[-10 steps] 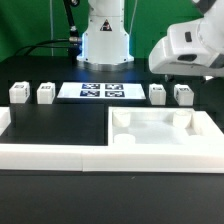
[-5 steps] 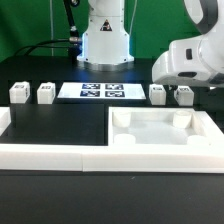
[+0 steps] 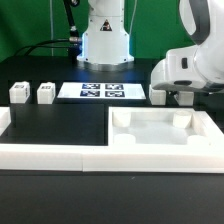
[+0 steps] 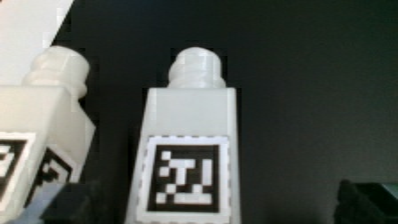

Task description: Assemble square table

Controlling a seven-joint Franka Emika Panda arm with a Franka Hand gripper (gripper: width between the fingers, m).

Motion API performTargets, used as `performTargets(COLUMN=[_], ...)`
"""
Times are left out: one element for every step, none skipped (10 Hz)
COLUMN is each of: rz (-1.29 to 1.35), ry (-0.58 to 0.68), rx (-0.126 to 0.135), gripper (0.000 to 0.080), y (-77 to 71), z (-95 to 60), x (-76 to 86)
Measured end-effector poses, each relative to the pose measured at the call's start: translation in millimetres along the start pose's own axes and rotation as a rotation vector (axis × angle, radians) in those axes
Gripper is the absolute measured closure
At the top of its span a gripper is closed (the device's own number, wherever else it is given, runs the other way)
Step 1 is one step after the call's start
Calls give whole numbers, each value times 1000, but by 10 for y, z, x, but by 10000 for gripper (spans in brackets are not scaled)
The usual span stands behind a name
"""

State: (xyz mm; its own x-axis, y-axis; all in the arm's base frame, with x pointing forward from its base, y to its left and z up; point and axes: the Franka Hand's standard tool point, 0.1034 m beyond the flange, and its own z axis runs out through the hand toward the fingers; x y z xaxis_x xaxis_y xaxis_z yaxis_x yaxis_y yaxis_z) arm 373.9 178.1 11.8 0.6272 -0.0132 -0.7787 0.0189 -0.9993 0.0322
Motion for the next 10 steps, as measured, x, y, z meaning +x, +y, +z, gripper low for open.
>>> performTargets(rz=[0,0,-1,-1,-1,-1,-1,-1,-1,-6], ry=[0,0,-1,-1,-1,-1,-1,-1,-1,3], rx=[0,0,0,0,0,0,0,0,0,2], gripper=[272,410,511,511,509,509,509,509,509,509], y=[0,0,-1,-2,-2,-2,-2,-2,-1,19], z=[1,1,0,1,1,1,1,1,0,-38], x=[0,0,-3,-3,-3,-3,-3,-3,-3,-8])
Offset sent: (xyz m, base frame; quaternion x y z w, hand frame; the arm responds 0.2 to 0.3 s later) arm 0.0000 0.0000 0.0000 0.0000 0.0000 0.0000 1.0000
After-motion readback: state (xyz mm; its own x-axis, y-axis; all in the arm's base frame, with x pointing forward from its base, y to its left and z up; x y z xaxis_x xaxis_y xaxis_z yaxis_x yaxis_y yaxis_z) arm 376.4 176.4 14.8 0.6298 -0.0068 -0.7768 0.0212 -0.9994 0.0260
